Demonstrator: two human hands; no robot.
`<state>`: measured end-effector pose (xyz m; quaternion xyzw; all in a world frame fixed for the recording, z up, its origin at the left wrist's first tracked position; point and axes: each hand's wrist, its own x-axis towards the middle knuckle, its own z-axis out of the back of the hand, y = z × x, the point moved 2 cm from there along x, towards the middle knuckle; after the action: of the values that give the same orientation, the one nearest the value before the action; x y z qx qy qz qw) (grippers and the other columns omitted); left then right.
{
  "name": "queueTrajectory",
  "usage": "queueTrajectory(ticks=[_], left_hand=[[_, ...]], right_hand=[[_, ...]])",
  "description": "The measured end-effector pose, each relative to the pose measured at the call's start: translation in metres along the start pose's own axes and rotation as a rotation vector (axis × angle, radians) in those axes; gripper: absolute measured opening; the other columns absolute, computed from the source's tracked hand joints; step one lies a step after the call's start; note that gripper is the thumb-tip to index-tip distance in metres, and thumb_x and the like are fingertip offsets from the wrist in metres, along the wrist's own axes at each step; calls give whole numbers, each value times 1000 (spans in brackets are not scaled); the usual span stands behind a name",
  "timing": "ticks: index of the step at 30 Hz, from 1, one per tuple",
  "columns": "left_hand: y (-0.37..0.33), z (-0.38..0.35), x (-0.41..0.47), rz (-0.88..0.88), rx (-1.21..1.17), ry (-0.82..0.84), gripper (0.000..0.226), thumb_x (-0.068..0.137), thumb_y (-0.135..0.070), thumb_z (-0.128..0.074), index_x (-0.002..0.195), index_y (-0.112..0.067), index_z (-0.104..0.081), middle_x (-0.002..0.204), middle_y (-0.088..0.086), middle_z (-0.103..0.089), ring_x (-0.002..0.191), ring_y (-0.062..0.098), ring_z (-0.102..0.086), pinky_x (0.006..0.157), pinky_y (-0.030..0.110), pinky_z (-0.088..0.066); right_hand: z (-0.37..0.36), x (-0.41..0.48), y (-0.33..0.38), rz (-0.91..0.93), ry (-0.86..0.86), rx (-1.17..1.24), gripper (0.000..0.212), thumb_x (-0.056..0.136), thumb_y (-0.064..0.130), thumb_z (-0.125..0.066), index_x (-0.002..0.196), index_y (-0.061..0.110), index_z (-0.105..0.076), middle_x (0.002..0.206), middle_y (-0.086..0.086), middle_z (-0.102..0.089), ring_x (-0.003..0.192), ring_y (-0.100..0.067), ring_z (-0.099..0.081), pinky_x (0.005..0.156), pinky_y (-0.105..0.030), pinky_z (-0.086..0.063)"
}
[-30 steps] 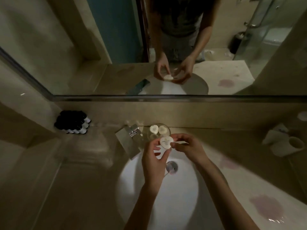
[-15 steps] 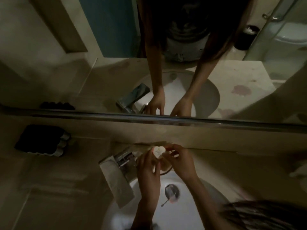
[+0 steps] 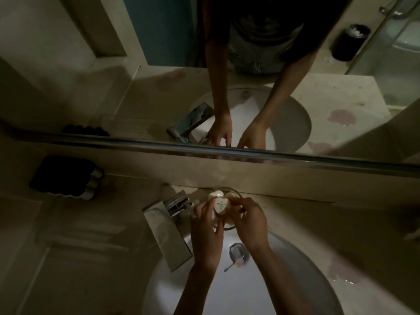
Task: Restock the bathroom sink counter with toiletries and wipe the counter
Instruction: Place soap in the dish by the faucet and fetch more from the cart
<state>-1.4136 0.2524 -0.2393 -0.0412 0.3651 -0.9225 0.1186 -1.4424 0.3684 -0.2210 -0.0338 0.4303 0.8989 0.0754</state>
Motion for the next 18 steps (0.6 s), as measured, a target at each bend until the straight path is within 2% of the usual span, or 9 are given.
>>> queueTrajectory(ticks=[2, 5, 9, 13, 18], left_hand=[[-1, 1, 0, -6, -21, -3, 53, 79, -15, -75, 128, -19, -58, 125, 4, -54, 109, 14, -53, 80, 13, -42], [-3, 2, -1, 5, -45, -24, 48, 80, -16, -74, 126, -20, -61, 120, 3, -55, 104, 16, -56, 75, 16, -46], [-4, 2, 1, 14, -18, -11, 48, 80, -16, -75, 126, -20, -61, 120, 3, -57, 104, 17, -57, 77, 21, -50], [1, 2, -1, -25, -37, -26, 50, 78, -15, -76, 126, -18, -61, 119, 3, -57, 105, 19, -59, 78, 32, -57], [-9, 9, -8, -38, -10, -52, 60, 73, -16, -81, 129, -16, -59, 121, 6, -59, 110, 23, -58, 81, 27, -54]], right_hand=[[0, -1, 0, 11, -19, -23, 17, 88, 26, -66, 104, 28, -70, 95, 7, -65, 84, -13, -58, 70, -28, -49], [1, -2, 1, 20, -32, -23, 17, 89, 25, -64, 105, 27, -70, 94, 6, -64, 83, -12, -58, 70, -26, -49], [3, -1, -1, 26, -7, -35, 19, 87, 23, -67, 105, 24, -70, 95, 5, -64, 83, -14, -59, 67, -24, -47], [4, -1, 0, 11, 17, -38, 21, 86, 22, -68, 107, 25, -70, 98, 5, -64, 84, -13, -59, 66, -23, -45], [13, -6, 5, 14, 3, -11, 29, 85, 14, -69, 112, 23, -67, 105, 5, -64, 85, -10, -60, 66, -13, -40]])
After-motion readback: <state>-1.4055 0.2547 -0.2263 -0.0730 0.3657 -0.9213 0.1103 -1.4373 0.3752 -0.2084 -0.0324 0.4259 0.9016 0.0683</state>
